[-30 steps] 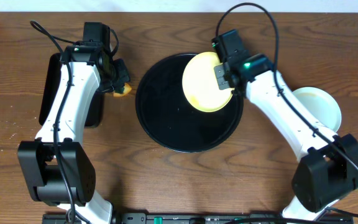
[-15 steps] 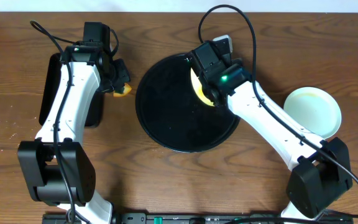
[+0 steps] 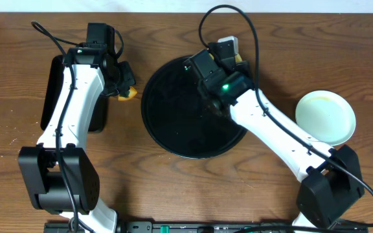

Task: Clean dirty plates on tray and stack at the side
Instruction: 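Raise the yellow plate on edge with the right gripper, then carry the yellow plate right toward the light-blue plate stack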

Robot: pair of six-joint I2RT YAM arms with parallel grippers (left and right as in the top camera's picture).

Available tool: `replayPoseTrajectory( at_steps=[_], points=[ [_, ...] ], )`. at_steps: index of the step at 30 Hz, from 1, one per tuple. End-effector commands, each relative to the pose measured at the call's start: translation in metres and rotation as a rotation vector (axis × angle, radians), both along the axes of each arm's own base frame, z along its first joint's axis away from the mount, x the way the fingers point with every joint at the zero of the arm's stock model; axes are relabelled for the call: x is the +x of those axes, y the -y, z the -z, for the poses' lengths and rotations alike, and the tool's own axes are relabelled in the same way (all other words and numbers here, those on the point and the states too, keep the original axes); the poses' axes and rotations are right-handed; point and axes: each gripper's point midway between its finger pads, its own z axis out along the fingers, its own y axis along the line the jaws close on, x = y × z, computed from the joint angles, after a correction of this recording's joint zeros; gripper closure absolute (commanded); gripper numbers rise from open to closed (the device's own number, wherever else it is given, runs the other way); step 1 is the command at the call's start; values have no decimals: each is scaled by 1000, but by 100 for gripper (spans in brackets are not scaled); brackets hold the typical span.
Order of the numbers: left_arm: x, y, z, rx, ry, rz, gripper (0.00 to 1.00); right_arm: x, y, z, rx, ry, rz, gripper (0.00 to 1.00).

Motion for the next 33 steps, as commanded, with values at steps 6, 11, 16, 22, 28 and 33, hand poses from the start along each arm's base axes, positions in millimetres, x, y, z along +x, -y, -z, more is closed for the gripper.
replayPoseTrajectory(
  at_steps=[6,11,16,22,28,33],
  points=[
    [-1,-1,4,1,-11,6,92,-8,-6,-25,-38,105,22,99],
    [-1,-1,4,1,-11,6,92,-13,-9,-36,-86,153,33,99],
    [-1,-1,4,1,-11,6,93,-18,-14,-43,-118,186,32,99],
    [-1,-1,4,1,-11,6,92,-20,-17,-43,-122,186,22,99],
    [-1,-1,4,1,-11,6,92,-20,-16,-46,-144,194,26,99],
    [-1,-1,4,1,-11,6,92,-20,-16,-46,-146,191,24,99]
  ],
)
